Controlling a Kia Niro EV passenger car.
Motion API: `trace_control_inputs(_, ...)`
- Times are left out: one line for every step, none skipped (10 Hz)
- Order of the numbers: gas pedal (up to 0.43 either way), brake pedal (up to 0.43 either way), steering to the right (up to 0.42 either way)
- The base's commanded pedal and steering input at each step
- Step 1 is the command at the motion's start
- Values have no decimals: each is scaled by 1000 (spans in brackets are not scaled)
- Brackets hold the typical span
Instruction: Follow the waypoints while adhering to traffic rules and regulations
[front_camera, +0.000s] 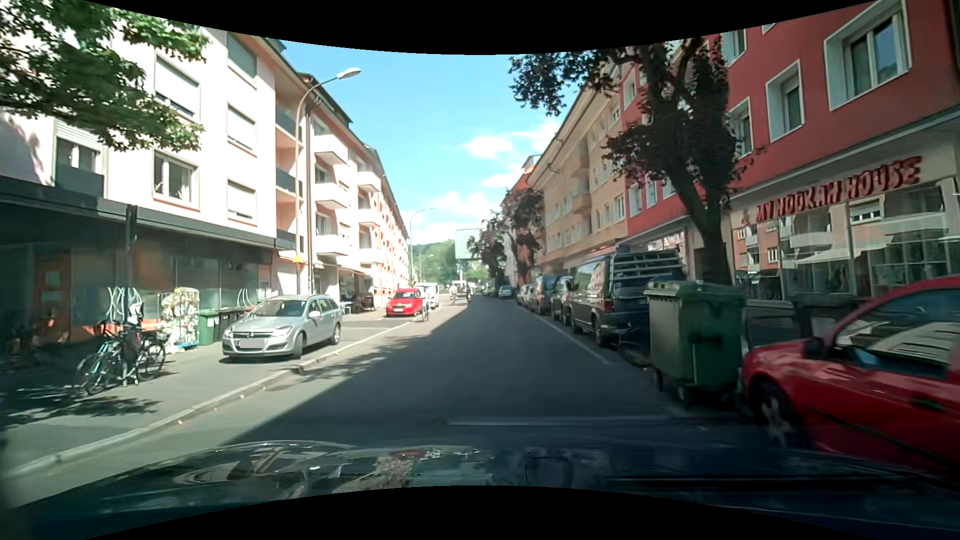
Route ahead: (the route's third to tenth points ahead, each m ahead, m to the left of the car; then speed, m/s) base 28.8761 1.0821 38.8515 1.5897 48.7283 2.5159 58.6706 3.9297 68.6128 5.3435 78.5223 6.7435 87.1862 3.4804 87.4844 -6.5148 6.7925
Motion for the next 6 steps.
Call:
trace_control_inputs(87, 0, -16)
trace_control_inputs(87, 0, -15)
trace_control_inputs(79, 0, -14)
trace_control_inputs(67, 0, -15)
trace_control_inputs(67, 0, -15)
trace_control_inputs(67, 0, -15)
